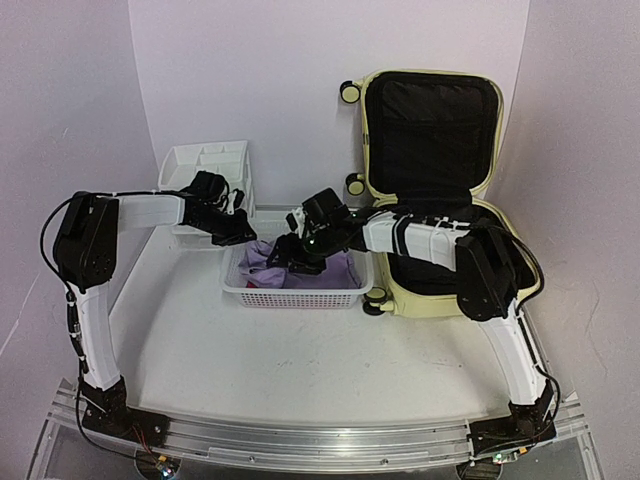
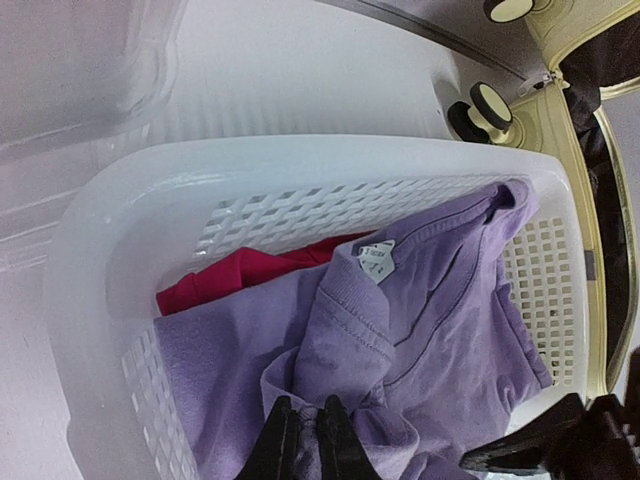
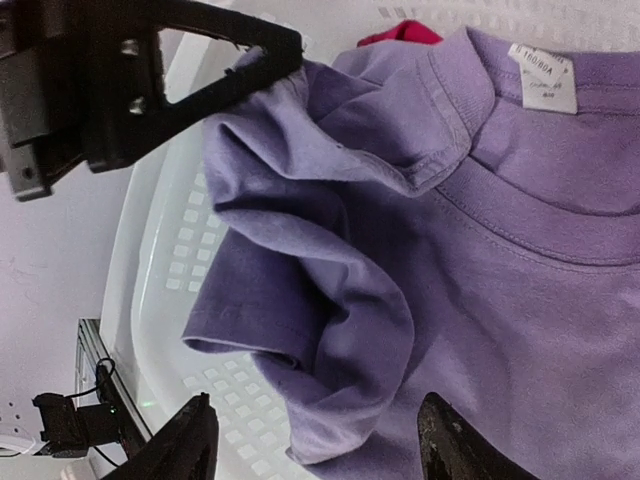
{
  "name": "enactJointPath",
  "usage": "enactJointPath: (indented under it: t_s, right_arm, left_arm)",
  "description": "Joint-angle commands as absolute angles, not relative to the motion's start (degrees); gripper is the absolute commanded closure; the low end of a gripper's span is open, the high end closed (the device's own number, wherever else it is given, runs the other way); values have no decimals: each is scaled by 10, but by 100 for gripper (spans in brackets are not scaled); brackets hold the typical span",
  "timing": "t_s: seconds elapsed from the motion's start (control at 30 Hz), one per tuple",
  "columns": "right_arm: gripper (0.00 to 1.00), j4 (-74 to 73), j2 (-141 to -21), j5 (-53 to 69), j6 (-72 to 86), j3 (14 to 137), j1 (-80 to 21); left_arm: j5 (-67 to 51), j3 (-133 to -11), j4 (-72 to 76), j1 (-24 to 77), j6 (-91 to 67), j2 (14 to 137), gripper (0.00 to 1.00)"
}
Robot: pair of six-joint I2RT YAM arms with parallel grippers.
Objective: Open, take out, and arrange the luggage
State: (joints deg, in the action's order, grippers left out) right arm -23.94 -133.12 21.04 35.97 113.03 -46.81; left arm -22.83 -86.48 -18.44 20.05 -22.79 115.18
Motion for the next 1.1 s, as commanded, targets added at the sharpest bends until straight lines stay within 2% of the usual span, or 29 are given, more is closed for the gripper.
enactJointPath:
  t_s: [0.0, 0.27, 0.53, 0.67, 0.77, 0.97, 1.07]
  right_arm:
    - [31, -181, -1371, 255, 392, 1166, -467]
    - [32, -106, -1383, 323, 398, 1167, -486]
    - [22, -105, -1334, 289, 328, 1117, -497]
    - [22, -113, -1340, 286, 317, 1124, -503]
    - [22, -171, -1343, 251, 245, 1149, -523]
    - [22, -236, -1362, 266, 175, 1179, -537]
    - [16, -237, -1347, 254, 173, 1180, -536]
  left_arm:
    - [-221, -884, -169, 197, -227, 1143, 92]
    - [-211, -896, -181, 197, -228, 1147, 92]
    - [-208, -896, -185, 198, -228, 1145, 92]
    - [-204, -897, -188, 198, -225, 1145, 92]
    - [-196, -897, -194, 198, -221, 1140, 91]
    - [-173, -908, -235, 198, -197, 1109, 65]
    - [-167, -907, -250, 198, -182, 1083, 55]
